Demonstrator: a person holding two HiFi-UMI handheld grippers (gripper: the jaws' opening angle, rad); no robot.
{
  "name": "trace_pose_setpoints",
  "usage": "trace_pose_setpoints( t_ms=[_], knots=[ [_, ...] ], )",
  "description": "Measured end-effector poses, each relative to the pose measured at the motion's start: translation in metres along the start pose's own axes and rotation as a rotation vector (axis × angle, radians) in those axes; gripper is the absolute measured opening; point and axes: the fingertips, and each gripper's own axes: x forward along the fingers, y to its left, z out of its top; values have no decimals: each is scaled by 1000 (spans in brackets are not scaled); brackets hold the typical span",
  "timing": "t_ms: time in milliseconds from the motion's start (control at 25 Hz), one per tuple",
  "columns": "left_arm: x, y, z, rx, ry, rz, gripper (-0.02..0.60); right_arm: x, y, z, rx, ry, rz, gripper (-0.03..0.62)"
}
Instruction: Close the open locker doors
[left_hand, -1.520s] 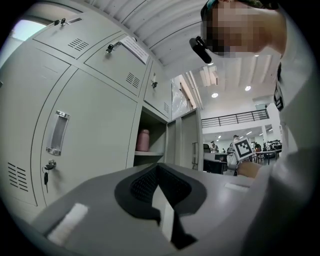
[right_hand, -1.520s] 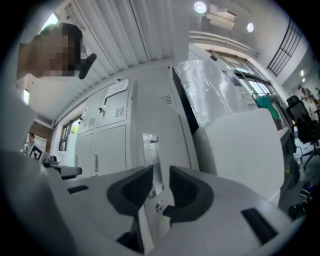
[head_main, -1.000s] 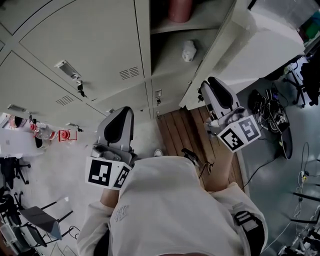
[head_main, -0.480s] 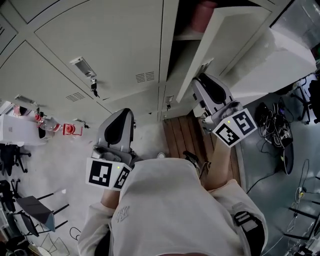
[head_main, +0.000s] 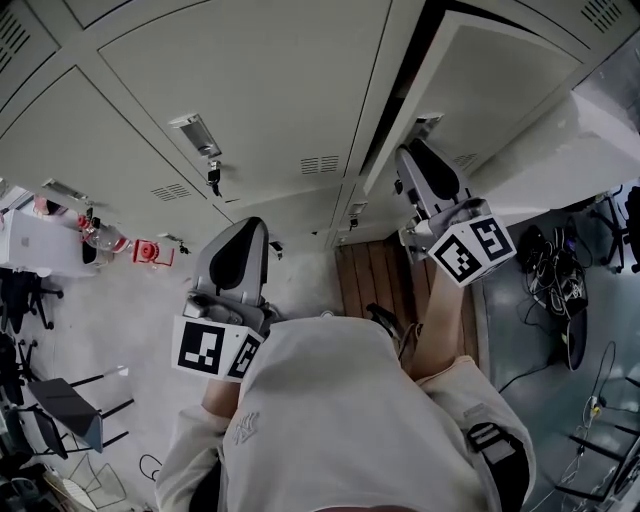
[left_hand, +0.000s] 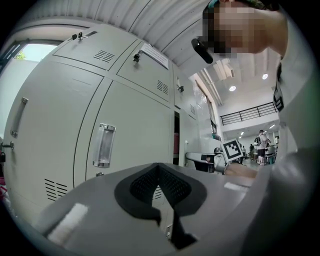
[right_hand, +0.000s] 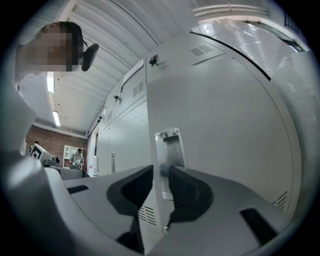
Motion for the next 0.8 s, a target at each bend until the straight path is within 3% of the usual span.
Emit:
trace_pose_setpoints(
  t_ms=[800],
  knots=[
    [5, 37, -2, -17, 8, 28, 8, 41, -20, -3, -17, 13, -106, 69]
  ],
)
